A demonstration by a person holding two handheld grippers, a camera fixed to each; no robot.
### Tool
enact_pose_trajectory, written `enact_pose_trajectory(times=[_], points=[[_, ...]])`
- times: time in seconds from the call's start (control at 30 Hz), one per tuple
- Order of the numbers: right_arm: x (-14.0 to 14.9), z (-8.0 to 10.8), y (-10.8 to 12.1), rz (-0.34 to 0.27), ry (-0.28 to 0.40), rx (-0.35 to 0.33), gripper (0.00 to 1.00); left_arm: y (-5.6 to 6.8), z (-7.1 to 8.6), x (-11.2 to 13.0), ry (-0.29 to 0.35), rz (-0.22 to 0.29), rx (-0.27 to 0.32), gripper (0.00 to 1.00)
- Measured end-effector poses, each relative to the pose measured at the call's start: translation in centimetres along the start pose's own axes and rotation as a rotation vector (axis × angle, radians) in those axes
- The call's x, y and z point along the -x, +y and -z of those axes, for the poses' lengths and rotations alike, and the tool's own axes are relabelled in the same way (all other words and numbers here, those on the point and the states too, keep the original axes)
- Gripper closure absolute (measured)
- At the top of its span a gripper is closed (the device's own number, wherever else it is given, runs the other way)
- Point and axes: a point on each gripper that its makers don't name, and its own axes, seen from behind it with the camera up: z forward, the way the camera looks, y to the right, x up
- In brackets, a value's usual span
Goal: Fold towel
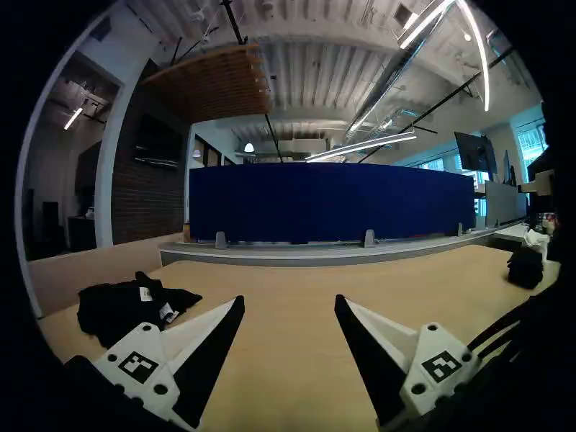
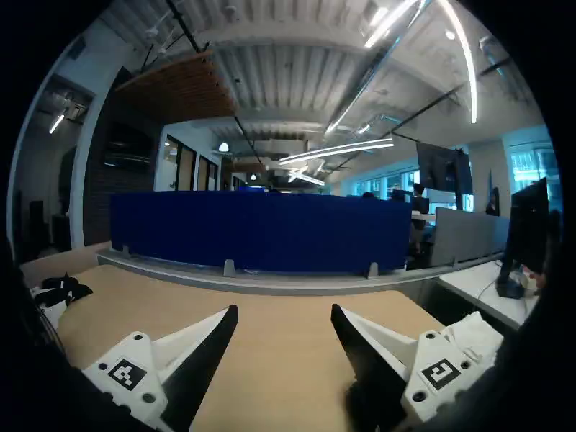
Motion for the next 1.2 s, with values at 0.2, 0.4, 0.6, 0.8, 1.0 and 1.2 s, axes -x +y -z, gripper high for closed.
enact_pose_trajectory(times=[0.2,0.4,0.6,0.8,1.0,1.2], points=[[0.9,0.0,0.9,-0.012,0.021,-0.003,0.0,0.0,0.0,0.0,0.0,0.0,0.0,0.07],[2.4,-0.3,2.2,-0.045,0.035,0.008,0.0,0.0,0.0,-0.1,0.0,0.0,0.0,0.07],[4.4,-0.3,2.7,-0.067,0.036,0.006,0.0,0.0,0.1,-0.1,0.0,0.0,0.0,0.07],[7.0,-0.5,3.0,-0.072,0.033,0.006,0.0,0.0,0.1,-0.1,0.0,0.0,0.0,0.07],[9.3,-0.6,2.5,-0.053,0.026,-0.003,0.0,0.0,0.0,-0.1,0.0,0.0,0.0,0.07],[10.3,-0.6,2.5,-0.052,0.026,-0.009,0.0,0.1,0.0,-0.1,0.0,0.0,0.0,0.07]])
